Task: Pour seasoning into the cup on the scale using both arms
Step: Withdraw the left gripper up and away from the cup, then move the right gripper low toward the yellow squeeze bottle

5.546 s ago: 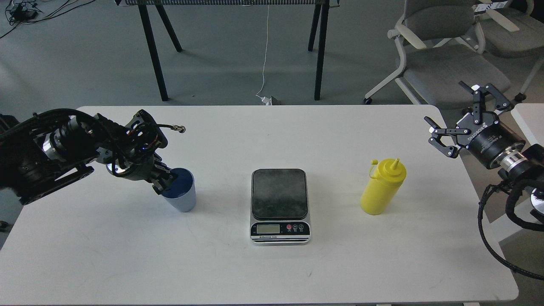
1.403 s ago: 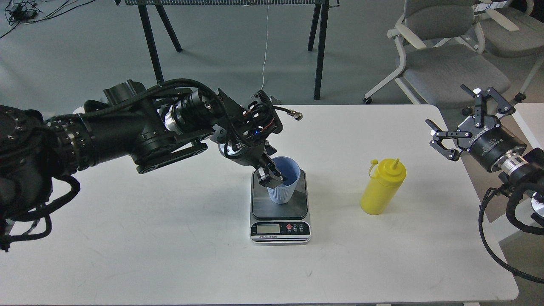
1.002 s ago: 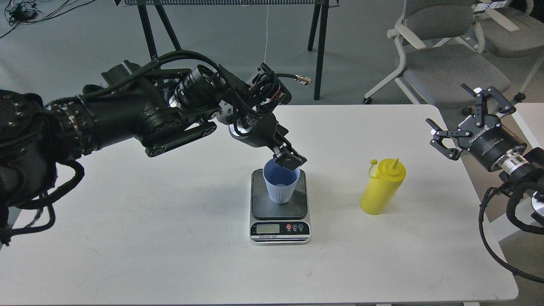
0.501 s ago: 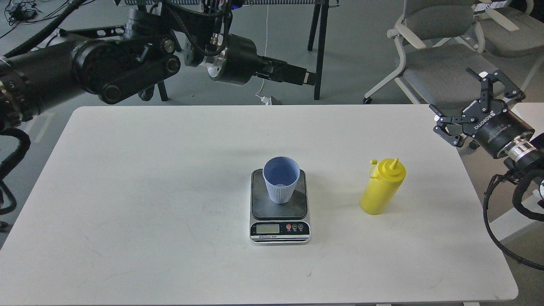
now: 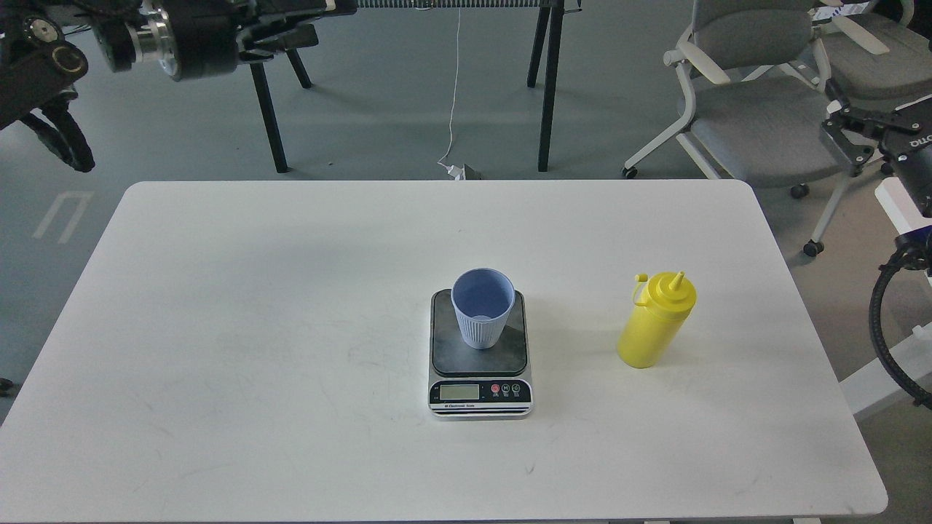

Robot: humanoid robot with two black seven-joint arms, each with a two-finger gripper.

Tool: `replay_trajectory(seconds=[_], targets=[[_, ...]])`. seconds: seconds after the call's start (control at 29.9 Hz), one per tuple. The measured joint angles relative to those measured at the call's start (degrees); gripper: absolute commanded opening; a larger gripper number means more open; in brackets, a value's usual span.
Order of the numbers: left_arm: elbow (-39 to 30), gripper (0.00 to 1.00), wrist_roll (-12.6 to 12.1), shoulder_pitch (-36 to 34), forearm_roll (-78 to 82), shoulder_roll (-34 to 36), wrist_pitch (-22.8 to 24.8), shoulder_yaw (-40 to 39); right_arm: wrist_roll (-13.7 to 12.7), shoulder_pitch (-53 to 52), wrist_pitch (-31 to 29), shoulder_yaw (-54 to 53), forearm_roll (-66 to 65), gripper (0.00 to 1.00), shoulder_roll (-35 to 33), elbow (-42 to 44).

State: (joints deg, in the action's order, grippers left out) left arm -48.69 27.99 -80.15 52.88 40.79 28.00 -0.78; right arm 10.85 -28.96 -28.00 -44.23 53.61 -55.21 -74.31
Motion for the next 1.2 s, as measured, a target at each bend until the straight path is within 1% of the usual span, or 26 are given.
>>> replay_trajectory(seconds=[0.1,0.17,0.4,0.7,0.9,1.04,1.2], targets=[[-0.01,0.99,0.00,1.89,-0.17,0.99,0.00,-0.03,0.06,2.50,0.00,-0.30,9.20,1.00,-2.20,-3.91],[-0.02,0.99,0.00,2.84,-0.20,1.12,0.00,-0.03,0.07,4.17,0.00,-0.35,13.12,1.00,-2.73,-5.87],[-0.01,0.99,0.00,5.14,-0.18,0.91,0.00,-0.03,0.22,13.24,0.00,-3.09,20.43,1.00,-3.03,-13.45],[0.00,0.99,0.00,7.08,0.11,0.89,0.00,-0.02,0.09,25.87,0.00,-5.04,20.54,1.00,-3.24,-21.28],[0.00,0.99,0.00,7.98,0.08,0.41,0.00,-0.01,0.07,31.60,0.00,-5.19,19.44,1.00,-3.98,-21.76],[0.00,0.99,0.01,8.05,-0.03,0.44,0.00,-0.01,-0.04,36.00,0.00,-4.93,16.47,1.00,-3.99,-21.58],[0.00,0.99,0.01,8.13,-0.06,0.56,0.00,-0.01,-0.08,38.10,0.00,-4.26,11.45,1.00,-1.69,-21.32]])
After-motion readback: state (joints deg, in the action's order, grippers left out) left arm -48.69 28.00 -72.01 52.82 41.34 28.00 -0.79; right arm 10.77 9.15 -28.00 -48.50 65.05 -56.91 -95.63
